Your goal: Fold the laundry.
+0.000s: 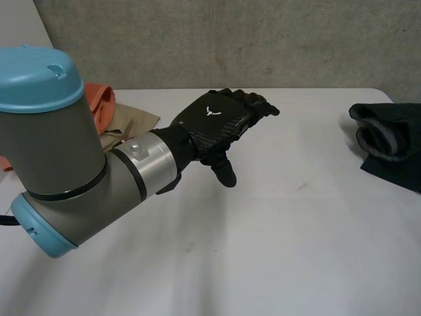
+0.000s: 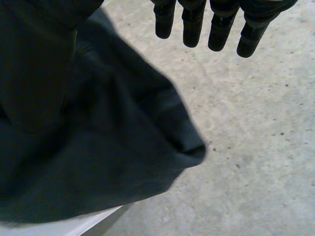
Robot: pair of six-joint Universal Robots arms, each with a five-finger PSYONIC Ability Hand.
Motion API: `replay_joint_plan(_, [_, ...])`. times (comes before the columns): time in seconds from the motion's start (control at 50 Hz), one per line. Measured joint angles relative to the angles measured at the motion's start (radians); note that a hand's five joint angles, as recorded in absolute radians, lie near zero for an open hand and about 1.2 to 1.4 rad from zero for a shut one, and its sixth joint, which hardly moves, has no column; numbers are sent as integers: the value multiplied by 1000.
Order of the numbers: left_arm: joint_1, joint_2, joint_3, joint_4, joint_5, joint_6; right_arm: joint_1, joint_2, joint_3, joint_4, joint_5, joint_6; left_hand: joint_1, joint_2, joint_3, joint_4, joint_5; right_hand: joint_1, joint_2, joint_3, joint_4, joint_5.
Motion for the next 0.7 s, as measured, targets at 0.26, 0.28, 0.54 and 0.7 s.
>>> replay_joint_plan(0.26, [7,-1,-10,1,0,0,118,106,40,-8,56,-157,0,0,0,0,0,672,711,690,679,633])
replay_joint_plan(0.28, [7,-1,-10,1,0,0,129,110,39,-9,62,-165,0,0,0,0,0,774,835,812,800,767])
replay_joint_plan(0.54, [8,7,-8,1,-2,0,262,24,-124,-71,378,35,0,0,0,0,0,898,971,972,965,899])
replay_joint_plan(0.7, [9,11,-7,3,-3,0,290,26,-295,-222,749,372,0,0,0,0,0,898,971,976,972,931])
